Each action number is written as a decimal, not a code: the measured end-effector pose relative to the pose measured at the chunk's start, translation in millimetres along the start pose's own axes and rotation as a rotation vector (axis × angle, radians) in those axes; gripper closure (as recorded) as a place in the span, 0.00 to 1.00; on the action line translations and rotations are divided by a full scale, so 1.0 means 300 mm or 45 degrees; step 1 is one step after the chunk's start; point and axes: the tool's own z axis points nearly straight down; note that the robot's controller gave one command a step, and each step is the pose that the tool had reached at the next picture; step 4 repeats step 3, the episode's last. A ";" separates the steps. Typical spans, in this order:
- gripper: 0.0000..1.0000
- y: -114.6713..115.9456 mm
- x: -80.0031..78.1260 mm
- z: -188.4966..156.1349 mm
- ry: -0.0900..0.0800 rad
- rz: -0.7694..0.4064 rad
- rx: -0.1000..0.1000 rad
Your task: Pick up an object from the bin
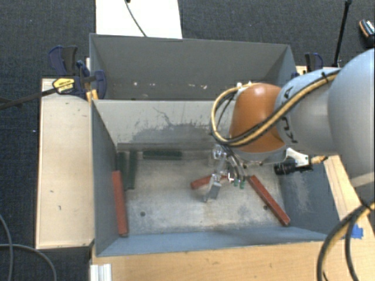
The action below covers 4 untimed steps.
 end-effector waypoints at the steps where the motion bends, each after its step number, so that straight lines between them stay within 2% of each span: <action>1: 1.00 0.010 0.002 -0.003 -0.001 0.003 -0.002; 2: 1.00 -0.053 0.032 -0.636 -0.015 -0.087 -0.003; 3: 1.00 -0.160 0.065 -0.579 0.000 -0.121 0.000; 4: 1.00 -0.160 0.065 -0.579 0.000 -0.121 0.000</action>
Offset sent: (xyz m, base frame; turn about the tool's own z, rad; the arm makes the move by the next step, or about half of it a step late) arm 0.0000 0.0000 0.0000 0.0000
